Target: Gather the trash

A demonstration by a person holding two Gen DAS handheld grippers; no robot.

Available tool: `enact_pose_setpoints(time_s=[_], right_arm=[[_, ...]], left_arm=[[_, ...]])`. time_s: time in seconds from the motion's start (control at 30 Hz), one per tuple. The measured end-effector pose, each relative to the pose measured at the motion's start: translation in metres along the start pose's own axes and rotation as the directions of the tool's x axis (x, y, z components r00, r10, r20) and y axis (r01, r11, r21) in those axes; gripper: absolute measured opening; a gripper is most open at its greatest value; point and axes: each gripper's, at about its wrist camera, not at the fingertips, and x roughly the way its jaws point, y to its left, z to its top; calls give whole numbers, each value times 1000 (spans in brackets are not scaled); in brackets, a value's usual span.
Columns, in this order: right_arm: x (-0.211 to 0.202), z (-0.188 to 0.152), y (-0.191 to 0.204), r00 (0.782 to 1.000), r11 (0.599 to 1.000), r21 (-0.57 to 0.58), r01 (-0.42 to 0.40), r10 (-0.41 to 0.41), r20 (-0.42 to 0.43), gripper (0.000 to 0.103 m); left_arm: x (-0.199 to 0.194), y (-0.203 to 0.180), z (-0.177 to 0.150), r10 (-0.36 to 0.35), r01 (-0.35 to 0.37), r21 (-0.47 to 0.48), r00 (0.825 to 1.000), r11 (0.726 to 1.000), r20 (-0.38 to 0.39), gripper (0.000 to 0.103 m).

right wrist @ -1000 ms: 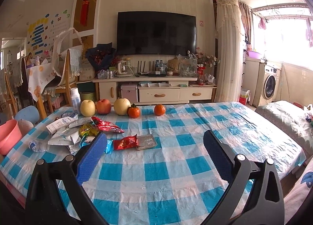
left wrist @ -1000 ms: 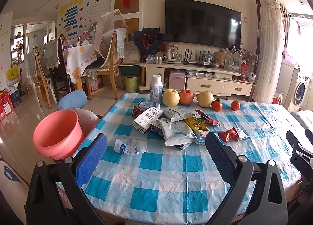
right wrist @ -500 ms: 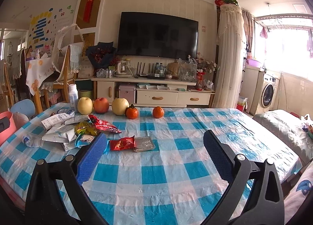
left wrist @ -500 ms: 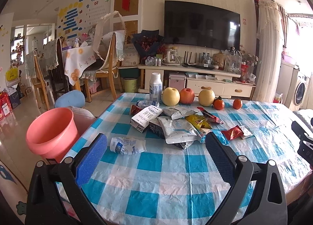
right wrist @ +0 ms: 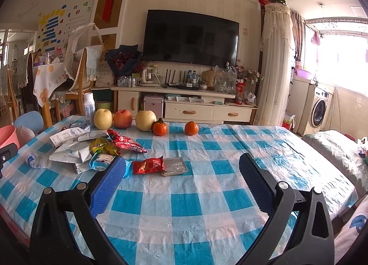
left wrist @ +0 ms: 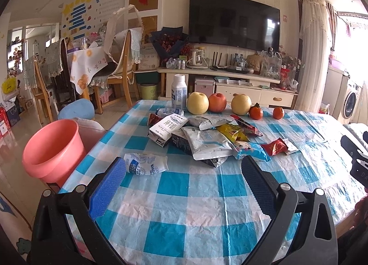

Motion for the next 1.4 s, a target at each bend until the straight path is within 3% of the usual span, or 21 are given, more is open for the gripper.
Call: enact_pose_setpoints(time_s=[0.47,1.17,1.4], right_arm=[[22,-7,16,997,999,-39,-28,25,-77,99],[43,-11,40,988,994,-93,-63,49,-146,99],[52,-8,37,971,987,1,-162,159,-181,99]], left_arm=[[24,5,-19,-27,27,18,999,999,-26,99],[49,19,-17,-44,45,5,997,999,-70,99],[63,20,-12,-63,66,25,992,998,-105,99]])
